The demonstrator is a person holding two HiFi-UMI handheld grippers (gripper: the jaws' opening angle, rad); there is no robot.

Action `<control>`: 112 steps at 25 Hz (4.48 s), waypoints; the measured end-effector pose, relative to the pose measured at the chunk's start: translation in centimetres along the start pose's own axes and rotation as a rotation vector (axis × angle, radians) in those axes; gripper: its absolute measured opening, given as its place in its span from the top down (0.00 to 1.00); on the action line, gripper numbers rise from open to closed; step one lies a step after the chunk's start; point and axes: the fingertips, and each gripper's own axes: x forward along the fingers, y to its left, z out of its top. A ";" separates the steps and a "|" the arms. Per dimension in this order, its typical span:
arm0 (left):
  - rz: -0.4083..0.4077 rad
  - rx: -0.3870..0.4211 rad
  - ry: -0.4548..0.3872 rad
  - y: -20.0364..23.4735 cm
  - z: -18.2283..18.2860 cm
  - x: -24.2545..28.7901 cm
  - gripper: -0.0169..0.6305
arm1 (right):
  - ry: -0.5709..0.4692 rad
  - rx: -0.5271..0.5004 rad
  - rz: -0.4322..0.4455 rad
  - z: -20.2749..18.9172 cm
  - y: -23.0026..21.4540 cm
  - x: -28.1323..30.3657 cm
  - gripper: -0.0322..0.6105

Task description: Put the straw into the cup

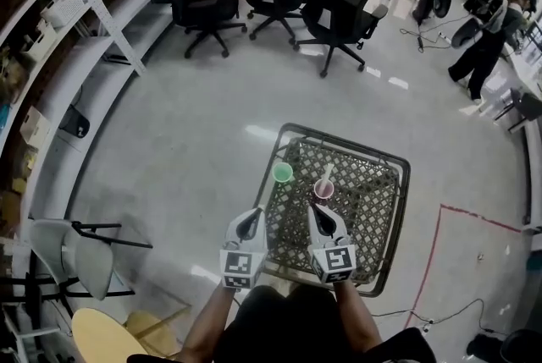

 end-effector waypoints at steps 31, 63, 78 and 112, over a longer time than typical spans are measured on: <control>0.048 -0.160 0.389 3.0 -20.6 9.7 0.96 | 0.291 0.105 0.140 -17.9 -2.4 11.1 0.95; 0.075 -0.231 0.780 4.1 -31.2 11.9 0.72 | 0.378 0.150 0.109 -23.0 -4.6 12.1 0.95; 0.109 -0.203 0.808 5.0 -31.6 11.7 0.88 | 0.388 0.153 0.105 -23.2 -4.8 12.7 0.95; 0.104 -0.106 0.260 3.0 -15.0 13.7 0.89 | 0.210 0.063 0.044 -15.4 -7.9 10.2 0.95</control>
